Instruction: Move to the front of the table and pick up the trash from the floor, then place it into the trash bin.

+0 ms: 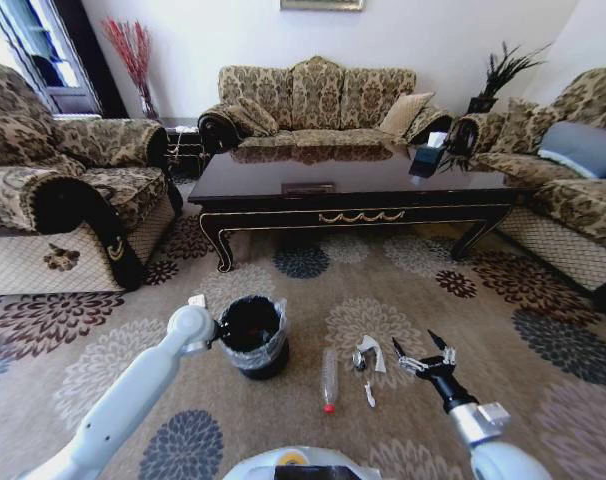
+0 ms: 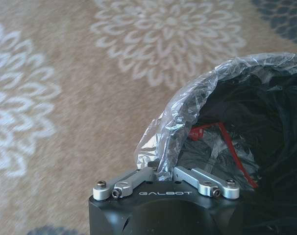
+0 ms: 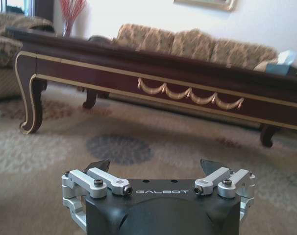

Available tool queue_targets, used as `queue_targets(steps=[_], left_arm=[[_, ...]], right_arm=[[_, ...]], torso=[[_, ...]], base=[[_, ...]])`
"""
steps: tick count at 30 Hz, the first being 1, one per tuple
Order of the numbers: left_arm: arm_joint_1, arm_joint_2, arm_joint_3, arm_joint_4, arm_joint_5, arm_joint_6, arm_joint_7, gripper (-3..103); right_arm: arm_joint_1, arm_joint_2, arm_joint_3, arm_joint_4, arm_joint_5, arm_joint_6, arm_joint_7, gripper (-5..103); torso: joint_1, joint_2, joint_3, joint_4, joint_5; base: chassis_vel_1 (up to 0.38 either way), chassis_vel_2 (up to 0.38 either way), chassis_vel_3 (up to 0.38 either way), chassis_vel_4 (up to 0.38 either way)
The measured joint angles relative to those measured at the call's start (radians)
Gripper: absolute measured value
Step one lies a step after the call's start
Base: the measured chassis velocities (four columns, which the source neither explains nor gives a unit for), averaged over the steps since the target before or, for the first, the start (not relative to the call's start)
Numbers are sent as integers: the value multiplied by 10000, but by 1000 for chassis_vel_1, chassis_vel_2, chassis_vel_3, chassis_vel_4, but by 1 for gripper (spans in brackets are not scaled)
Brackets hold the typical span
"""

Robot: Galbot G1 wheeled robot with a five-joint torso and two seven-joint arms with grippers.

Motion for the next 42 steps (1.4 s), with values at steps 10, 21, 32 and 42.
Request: queue_targets(steps=[10, 21, 32, 42], left_arm=[[1368, 322, -1271, -797, -26, -3, 96, 0], [2565, 627, -1988, -1818, -13, -8, 141, 0], [2517, 849, -1875, -2240, -177, -13, 151, 0], [2258, 1019, -1556, -2286, -320, -13, 157, 0]], right_arm=[[883, -2042, -1103, -1547, 567, -198, -574, 100], [2848, -4391, -2939, -3464, 559, 460, -2277, 100], [4796, -4981, -5232, -5400, 851, 450, -4241, 100], [7333, -4556, -7280, -6625, 1407, 212, -4987, 100]], torso=[[0, 0, 0, -3, 4], [0, 0, 0, -1, 0], [0, -1, 0, -8, 0], [1, -1, 0, -2, 0]], base=[[0, 0, 0, 0], [0, 0, 0, 0], [0, 0, 0, 0], [0, 0, 0, 0]])
